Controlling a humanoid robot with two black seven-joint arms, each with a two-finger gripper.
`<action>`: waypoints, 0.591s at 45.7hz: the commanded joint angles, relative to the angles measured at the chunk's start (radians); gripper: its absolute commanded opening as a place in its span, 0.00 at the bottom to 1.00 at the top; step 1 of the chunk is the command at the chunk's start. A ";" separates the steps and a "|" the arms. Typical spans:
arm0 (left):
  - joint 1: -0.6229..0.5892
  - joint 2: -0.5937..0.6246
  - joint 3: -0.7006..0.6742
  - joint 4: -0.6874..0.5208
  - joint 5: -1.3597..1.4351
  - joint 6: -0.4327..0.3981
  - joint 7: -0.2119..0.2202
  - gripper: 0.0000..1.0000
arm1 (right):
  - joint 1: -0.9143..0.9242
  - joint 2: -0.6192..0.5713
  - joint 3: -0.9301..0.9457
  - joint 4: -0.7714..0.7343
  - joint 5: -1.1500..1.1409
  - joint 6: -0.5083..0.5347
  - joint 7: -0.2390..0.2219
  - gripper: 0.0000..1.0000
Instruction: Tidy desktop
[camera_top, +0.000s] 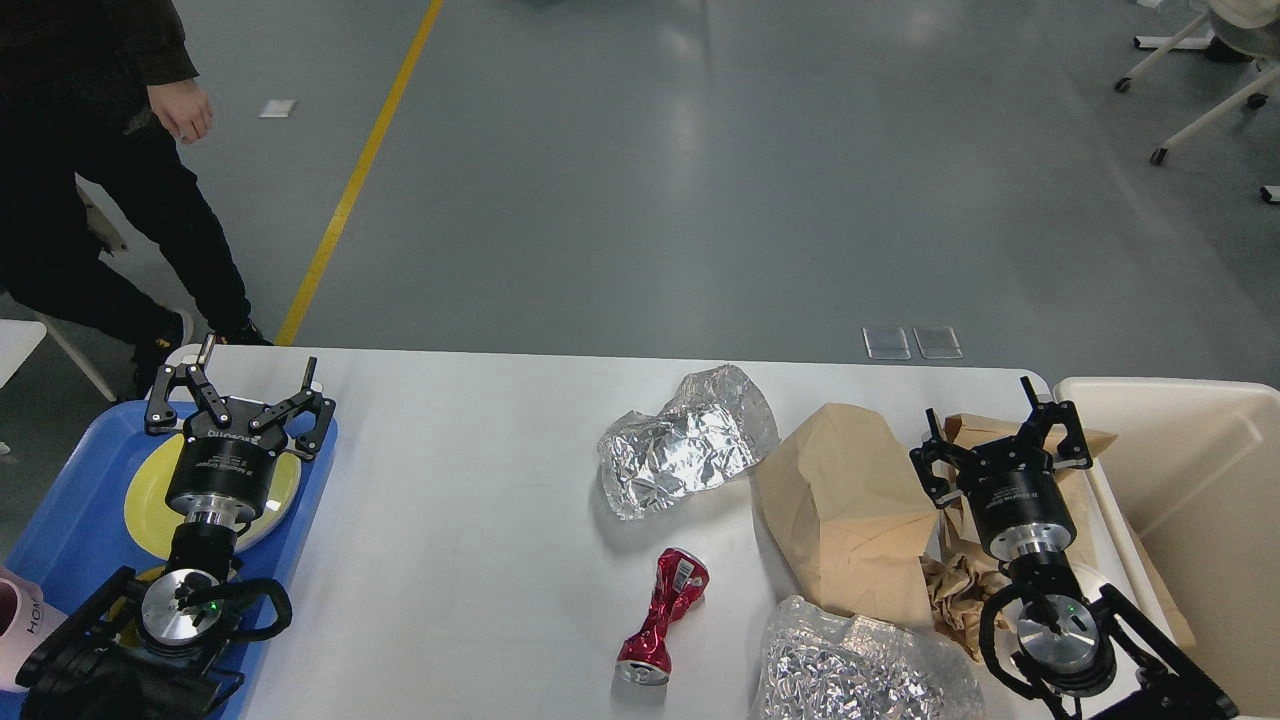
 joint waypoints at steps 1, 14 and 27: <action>0.000 0.000 -0.001 0.000 -0.001 -0.004 -0.003 0.96 | 0.000 0.000 0.000 0.000 0.000 0.000 0.000 1.00; 0.000 -0.002 -0.003 0.000 -0.007 -0.009 -0.003 0.96 | 0.000 0.000 0.000 0.000 0.000 0.000 0.000 1.00; 0.000 -0.002 -0.003 0.000 -0.007 -0.009 -0.003 0.96 | 0.000 0.000 0.000 0.000 0.000 0.000 0.000 1.00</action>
